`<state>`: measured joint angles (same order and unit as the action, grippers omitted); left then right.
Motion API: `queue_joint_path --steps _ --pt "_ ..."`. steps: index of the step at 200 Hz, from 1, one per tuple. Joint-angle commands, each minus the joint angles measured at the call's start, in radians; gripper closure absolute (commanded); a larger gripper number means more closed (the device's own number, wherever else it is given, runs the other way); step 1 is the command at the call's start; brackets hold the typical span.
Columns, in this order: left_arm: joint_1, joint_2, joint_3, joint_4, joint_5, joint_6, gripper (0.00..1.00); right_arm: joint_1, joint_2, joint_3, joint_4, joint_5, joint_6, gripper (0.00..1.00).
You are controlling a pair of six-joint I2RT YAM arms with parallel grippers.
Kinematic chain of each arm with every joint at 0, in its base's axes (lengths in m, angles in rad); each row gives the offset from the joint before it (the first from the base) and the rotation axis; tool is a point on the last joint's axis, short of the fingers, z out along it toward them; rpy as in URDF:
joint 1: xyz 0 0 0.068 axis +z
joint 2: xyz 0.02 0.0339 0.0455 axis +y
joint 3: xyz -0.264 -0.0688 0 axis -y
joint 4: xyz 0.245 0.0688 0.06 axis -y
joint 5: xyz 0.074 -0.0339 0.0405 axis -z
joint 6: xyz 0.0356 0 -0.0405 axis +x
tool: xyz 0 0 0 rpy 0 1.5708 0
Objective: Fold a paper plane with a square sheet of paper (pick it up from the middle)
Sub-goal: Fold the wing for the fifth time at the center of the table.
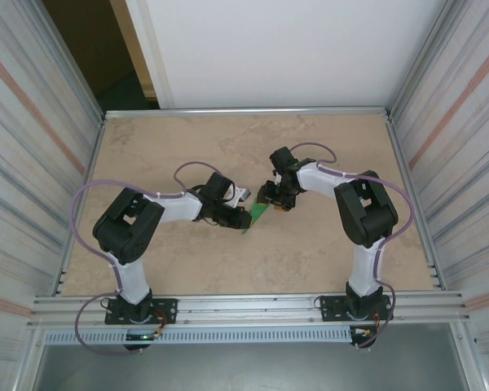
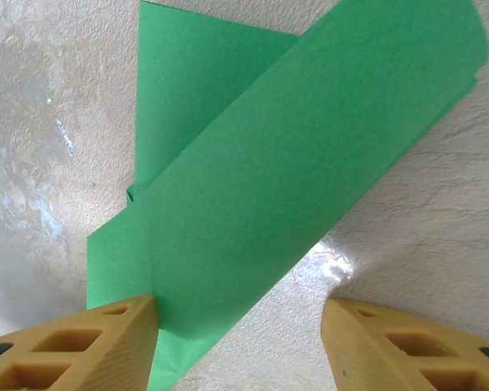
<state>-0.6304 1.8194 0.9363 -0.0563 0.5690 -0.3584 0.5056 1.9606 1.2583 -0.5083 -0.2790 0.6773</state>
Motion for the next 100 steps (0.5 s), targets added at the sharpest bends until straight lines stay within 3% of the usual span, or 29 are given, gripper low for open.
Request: queue_joint_path --steps 1,43,100 --pt "-0.004 -0.089 -0.006 -0.039 -0.042 -0.003 0.75 0.025 0.149 -0.058 0.021 0.081 0.005 0.42" --pt "-0.004 -0.141 -0.008 -0.051 -0.083 -0.021 0.72 0.024 0.154 -0.055 0.017 0.081 0.006 0.42" --pt "-0.024 -0.102 0.016 0.054 0.007 -0.093 0.83 0.023 0.161 -0.053 0.016 0.077 0.010 0.42"
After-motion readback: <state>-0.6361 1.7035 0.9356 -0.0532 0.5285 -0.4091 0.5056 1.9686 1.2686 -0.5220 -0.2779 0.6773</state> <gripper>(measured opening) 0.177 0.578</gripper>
